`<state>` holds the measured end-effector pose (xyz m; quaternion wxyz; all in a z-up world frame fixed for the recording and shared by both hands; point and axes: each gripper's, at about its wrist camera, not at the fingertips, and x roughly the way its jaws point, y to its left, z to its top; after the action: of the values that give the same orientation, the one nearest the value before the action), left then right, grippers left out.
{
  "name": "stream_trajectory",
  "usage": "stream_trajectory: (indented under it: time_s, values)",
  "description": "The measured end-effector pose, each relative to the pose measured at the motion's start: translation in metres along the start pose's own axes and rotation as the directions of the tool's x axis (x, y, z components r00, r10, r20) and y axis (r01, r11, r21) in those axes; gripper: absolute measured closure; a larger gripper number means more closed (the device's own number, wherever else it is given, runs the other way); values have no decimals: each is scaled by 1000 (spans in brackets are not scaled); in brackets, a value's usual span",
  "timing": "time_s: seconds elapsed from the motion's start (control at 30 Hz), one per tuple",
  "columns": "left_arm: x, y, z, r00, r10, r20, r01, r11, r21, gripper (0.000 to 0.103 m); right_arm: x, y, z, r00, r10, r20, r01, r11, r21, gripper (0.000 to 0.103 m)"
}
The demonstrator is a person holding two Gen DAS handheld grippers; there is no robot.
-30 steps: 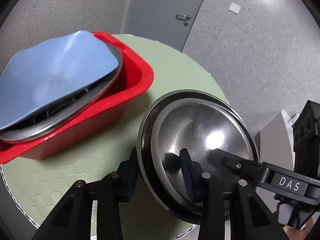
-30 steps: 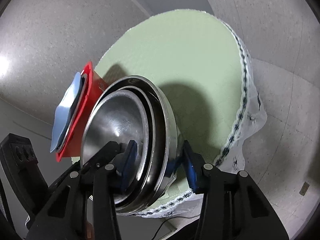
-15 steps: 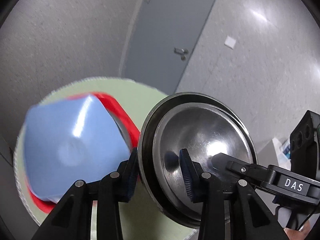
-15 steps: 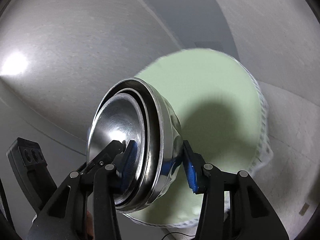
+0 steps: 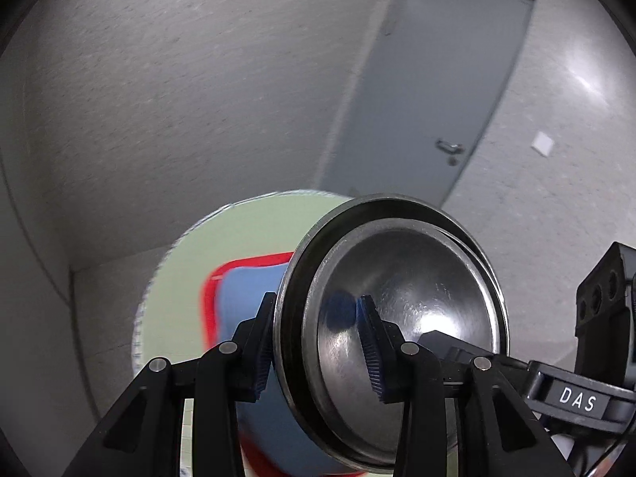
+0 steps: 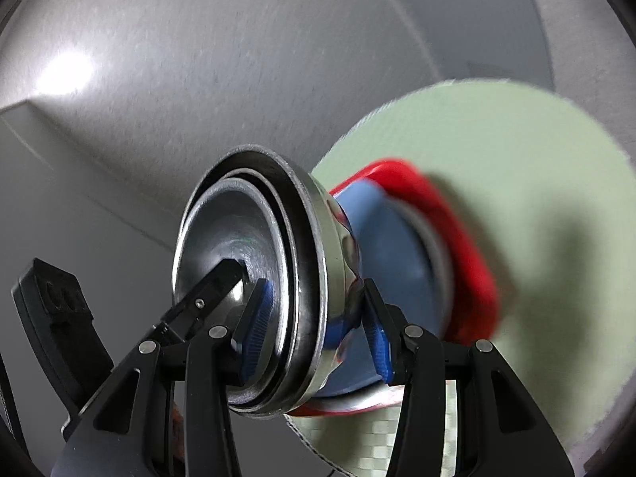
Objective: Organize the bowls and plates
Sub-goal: 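Lift the nested bowls with both grippers and lower them onto the blue plate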
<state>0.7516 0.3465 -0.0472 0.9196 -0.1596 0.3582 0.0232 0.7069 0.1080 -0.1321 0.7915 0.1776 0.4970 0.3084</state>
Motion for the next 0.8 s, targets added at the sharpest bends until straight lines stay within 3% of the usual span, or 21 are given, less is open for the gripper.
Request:
stream_trajectory:
  time_s: [0.3, 0.4, 0.73, 0.8]
  values:
    - [40, 12, -3, 995, 22, -98, -25, 999, -27, 70, 58, -2, -5, 993, -40, -114, 41, 999, 1, 57]
    - [49, 1, 11, 994, 35, -101, -34, 999, 3, 71, 61, -4, -2, 992, -58, -114, 59, 998, 7, 57]
    - [59, -6, 11, 991, 44, -123, -41, 999, 28, 70, 49, 2, -5, 987, -124, -102, 121, 992, -36, 57]
    - [61, -7, 11, 992, 39, -124, -34, 999, 38, 69, 46, 5, -8, 982, -159, -100, 155, 987, -51, 50]
